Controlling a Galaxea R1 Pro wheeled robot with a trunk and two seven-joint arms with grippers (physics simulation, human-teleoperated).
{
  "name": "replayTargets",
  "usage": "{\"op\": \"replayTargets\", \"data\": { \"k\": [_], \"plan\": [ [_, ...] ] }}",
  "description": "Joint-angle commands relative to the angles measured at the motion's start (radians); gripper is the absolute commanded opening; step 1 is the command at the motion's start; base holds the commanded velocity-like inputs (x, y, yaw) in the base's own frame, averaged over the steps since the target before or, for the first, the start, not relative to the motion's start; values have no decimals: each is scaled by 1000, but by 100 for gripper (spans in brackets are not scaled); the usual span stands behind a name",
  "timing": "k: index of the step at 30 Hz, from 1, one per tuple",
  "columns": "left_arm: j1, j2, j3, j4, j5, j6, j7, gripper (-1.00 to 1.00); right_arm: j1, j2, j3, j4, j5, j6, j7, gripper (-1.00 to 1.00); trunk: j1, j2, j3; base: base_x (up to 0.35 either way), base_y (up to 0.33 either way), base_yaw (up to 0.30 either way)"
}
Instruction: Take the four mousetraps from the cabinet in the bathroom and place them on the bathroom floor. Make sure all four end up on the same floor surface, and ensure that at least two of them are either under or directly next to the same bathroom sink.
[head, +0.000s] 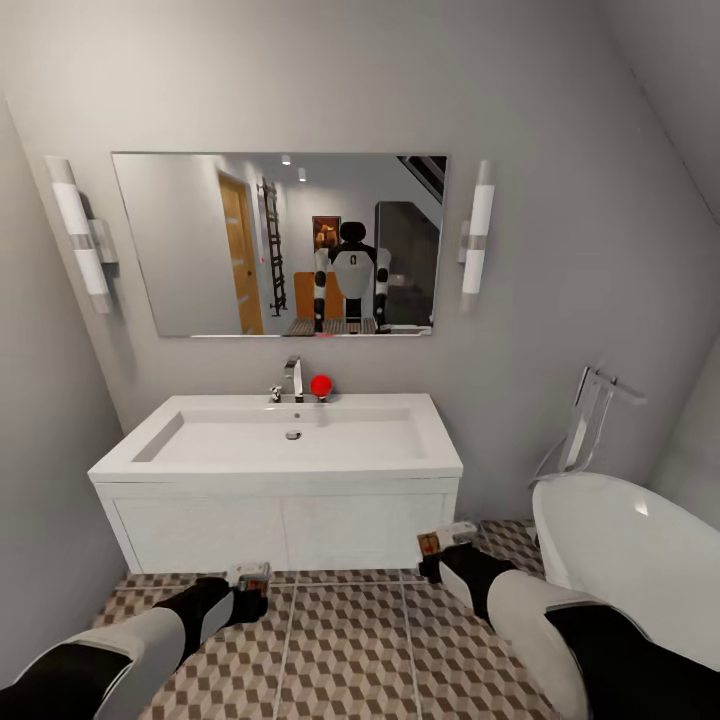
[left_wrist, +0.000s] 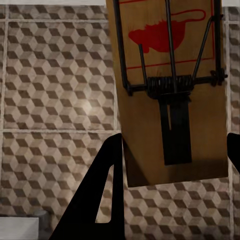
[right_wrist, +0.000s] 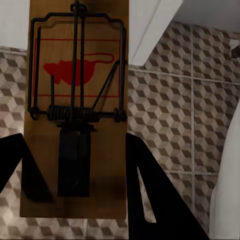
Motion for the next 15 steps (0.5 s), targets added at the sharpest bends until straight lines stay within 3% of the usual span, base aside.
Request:
{"op": "replayTargets", "data": {
  "k": [1, 7, 13, 15],
  "plan": [
    [5, -2, -8, -1, 9, -2, 4, -100, 18, 1, 7, 2, 8, -9, -2, -100, 0, -1, -1, 0, 0, 0],
    [46, -4, -7, -1, 7, -14, 3, -100, 93, 2, 9, 2, 11, -80, -2, -100, 0, -1, -1, 0, 0, 0],
    [64, -6, -7, -1, 9, -75, 4, -100, 135, 2, 10, 2, 11, -95, -2, -100, 0, -1, -1, 0, 0, 0],
    [66, -19, -6, -1, 9, -83, 5, -100, 140, 0, 10, 2, 11, -96, -3, -100, 0, -1, -1, 0, 0, 0]
  ]
}}
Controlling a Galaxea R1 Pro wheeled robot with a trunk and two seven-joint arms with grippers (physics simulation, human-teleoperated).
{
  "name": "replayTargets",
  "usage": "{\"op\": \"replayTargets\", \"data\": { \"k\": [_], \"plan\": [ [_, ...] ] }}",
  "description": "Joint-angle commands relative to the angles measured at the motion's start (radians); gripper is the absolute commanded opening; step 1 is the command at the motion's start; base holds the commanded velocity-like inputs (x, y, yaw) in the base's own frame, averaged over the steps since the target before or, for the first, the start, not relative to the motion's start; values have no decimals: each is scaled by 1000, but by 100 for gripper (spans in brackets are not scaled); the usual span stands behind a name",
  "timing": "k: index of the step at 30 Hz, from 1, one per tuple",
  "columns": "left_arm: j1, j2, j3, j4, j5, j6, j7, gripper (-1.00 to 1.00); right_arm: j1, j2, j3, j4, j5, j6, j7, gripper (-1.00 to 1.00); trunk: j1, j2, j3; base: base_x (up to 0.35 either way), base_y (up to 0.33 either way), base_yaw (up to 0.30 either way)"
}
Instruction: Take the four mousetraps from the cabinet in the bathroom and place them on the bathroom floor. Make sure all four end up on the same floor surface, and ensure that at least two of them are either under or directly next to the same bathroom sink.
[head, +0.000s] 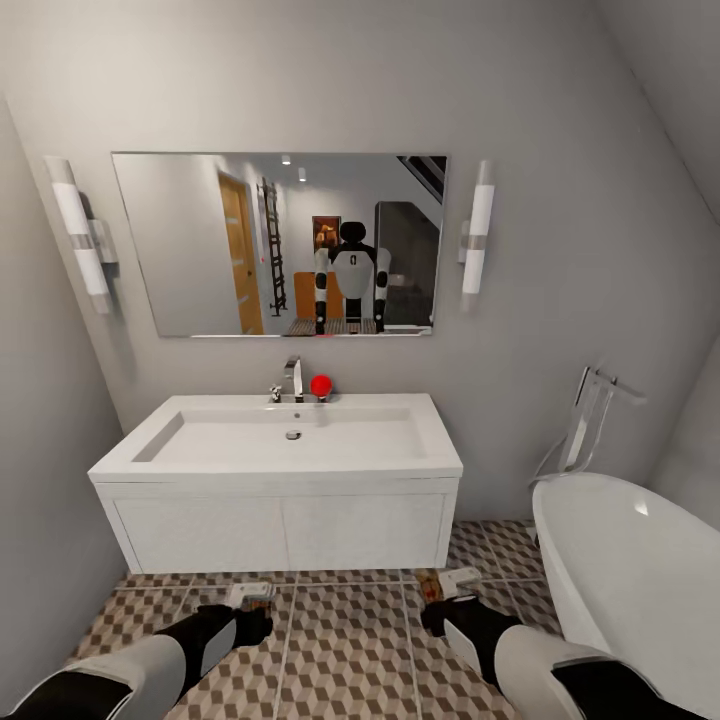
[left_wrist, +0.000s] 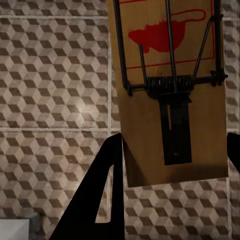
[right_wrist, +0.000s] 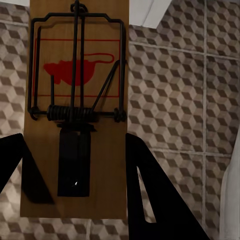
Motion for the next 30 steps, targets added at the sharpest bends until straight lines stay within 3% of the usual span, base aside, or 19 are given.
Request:
{"op": "replayTargets", "data": {
  "k": [1, 3, 4, 6, 9, 30],
  "plan": [
    [-1, -7, -8, -1, 8, 3, 5, -100, -1, 0, 6, 2, 6, 4, -3, -100, 0, -1, -2, 0, 0, 0],
    [0, -37, -8, -1, 11, 0, 12, -100, 1, -2, 6, 2, 6, 4, -5, -100, 0, -1, -2, 0, 0, 0],
    [0, -65, -7, 0, 12, 0, 24, -100, 2, -3, 6, 2, 6, 4, -8, -100, 0, -1, -2, 0, 0, 0],
    [0, -73, -6, 1, 14, 0, 33, -100, 2, -2, 6, 2, 6, 4, -11, -100, 0, -1, -2, 0, 0, 0],
    [0, -77, -6, 1, 17, -1, 37, -100, 2, -1, 6, 2, 6, 5, -11, -100, 0, -1, -2, 0, 0, 0],
    [11, -81, -4, 2, 21, 13, 43, -100, 3, -7, 7, 2, 4, 5, -12, -100, 81, -148, -67, 0, 0, 0]
  ]
}}
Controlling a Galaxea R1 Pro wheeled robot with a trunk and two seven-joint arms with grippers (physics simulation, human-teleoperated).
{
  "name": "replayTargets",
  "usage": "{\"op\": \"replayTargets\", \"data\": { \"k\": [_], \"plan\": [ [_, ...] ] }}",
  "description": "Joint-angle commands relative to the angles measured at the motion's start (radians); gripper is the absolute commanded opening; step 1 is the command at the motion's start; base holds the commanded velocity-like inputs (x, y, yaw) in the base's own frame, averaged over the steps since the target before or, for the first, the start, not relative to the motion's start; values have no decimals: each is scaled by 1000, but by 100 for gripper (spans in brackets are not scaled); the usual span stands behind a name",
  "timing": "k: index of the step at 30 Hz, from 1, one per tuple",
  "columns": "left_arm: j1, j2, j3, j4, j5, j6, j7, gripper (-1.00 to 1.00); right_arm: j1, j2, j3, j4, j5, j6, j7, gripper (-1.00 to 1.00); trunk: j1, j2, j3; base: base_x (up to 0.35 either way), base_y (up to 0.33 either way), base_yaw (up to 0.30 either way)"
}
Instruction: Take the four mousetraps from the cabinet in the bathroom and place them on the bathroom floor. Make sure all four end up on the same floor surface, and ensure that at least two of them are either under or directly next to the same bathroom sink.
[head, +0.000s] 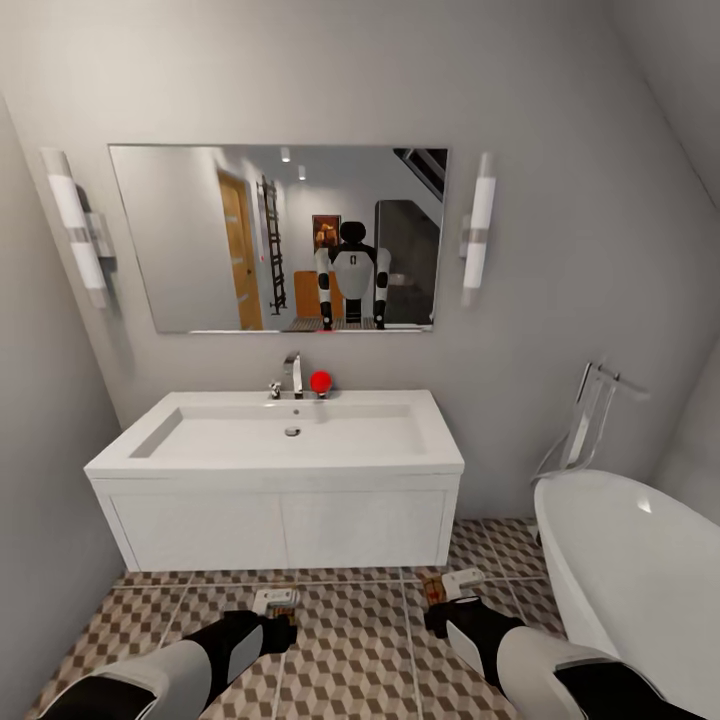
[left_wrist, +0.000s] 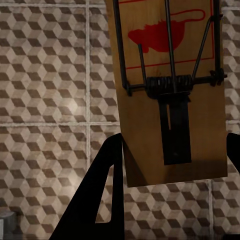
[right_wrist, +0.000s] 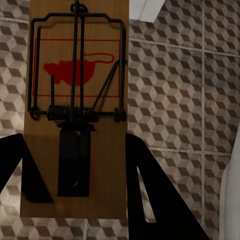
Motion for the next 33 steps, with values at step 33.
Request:
{"op": "replayTargets", "data": {
  "k": [33],
  "plan": [
    [22, 2, -8, 0, 8, 6, 5, -100, 20, -1, 5, 2, 6, 1, -3, -100, 127, -232, -105, 0, 0, 0]
  ]
}}
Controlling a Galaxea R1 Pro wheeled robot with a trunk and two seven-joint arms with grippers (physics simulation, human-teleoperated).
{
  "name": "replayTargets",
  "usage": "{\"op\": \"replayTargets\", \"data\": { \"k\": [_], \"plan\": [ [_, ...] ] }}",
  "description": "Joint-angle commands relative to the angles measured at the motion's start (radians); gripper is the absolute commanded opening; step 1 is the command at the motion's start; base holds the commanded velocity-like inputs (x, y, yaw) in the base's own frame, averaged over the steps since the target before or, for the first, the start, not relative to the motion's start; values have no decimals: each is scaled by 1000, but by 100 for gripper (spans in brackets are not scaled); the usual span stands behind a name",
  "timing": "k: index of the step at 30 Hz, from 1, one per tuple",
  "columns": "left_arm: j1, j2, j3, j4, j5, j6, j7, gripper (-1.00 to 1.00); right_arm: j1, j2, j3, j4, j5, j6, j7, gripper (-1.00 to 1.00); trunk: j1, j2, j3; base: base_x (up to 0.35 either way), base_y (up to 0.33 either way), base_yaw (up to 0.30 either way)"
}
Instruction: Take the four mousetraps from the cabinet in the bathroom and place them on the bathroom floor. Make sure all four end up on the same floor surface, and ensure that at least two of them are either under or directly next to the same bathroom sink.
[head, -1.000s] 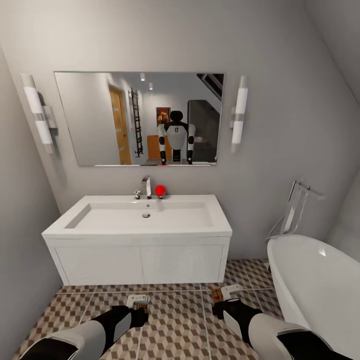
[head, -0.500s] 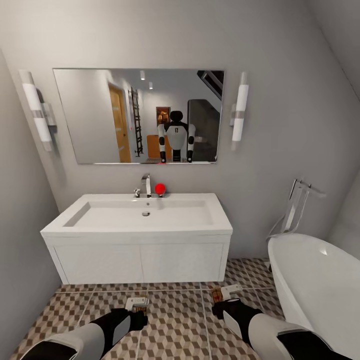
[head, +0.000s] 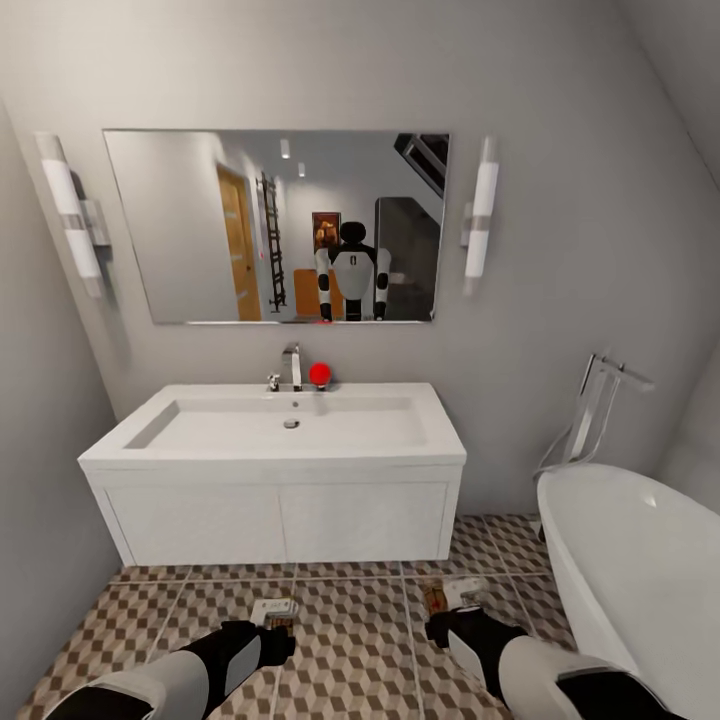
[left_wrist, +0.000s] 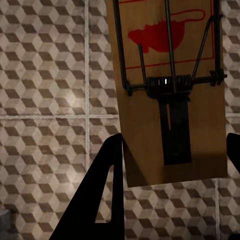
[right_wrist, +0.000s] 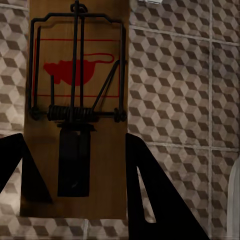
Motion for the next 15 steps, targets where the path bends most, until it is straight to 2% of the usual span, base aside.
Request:
{"op": "replayTargets", "data": {
  "k": [1, 5, 15],
  "plan": [
    [0, 0, -8, 0, 8, 4, 6, -100, 9, 0, 7, 2, 7, 3, -3, -100, 4, -8, -4, 0, 0, 0],
    [1, 1, -8, 0, 8, 3, 8, -100, 45, 2, 8, 2, 8, -12, -3, -100, 19, -36, -17, 0, 0, 0],
    [4, 4, -8, 0, 8, 4, 13, -100, 62, 2, 8, 2, 6, -21, -3, -100, 58, -106, -48, 0, 0, 0]
  ]
}}
